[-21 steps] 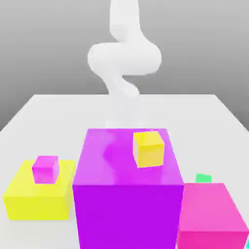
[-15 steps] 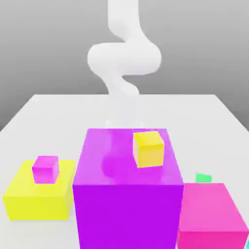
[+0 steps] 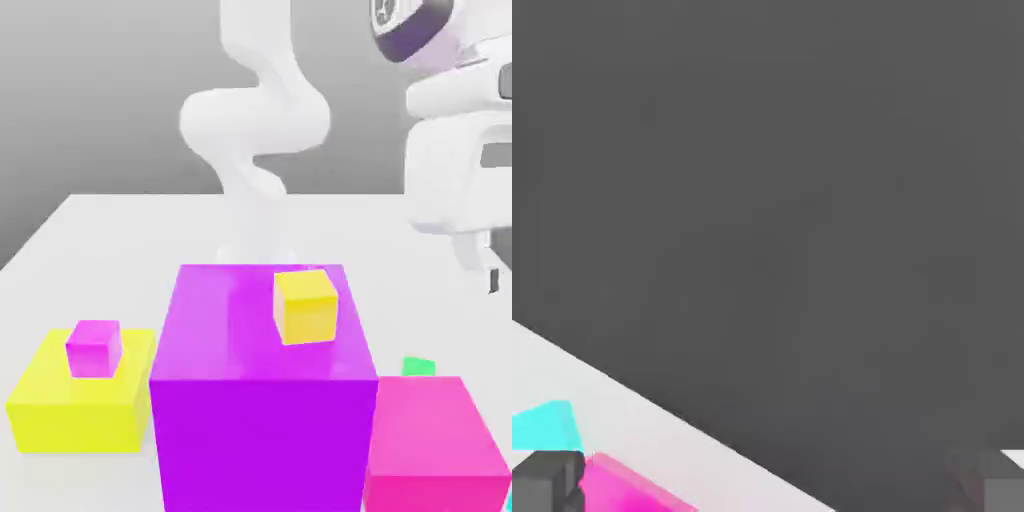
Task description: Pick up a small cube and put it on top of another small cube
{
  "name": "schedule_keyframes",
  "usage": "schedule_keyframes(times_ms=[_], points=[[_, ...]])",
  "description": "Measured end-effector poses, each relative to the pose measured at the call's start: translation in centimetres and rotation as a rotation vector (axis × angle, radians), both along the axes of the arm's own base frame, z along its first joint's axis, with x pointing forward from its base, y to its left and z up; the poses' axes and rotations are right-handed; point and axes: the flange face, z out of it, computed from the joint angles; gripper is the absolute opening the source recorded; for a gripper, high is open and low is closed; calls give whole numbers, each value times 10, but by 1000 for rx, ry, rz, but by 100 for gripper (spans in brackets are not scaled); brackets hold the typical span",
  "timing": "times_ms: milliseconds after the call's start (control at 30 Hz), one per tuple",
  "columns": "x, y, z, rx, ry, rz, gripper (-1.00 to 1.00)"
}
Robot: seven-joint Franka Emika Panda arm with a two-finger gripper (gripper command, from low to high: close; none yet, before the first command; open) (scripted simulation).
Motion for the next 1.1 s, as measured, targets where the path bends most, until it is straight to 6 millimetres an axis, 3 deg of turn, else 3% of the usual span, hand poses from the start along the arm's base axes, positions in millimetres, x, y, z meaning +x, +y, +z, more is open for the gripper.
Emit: schedule_keyframes(times_ms=[167, 333, 500, 533, 767, 900, 1100], points=[[-4, 43, -87, -43, 106, 116, 0], [-27, 87, -176, -82, 213, 243, 0], [-37, 99, -258, -93, 246, 282, 0], [-37, 99, -266, -93, 246, 283, -100], [-37, 99, -264, -93, 247, 283, -100], [-37, 97, -211, -93, 248, 279, -100], [-18, 31, -126, -101, 245, 123, -100]])
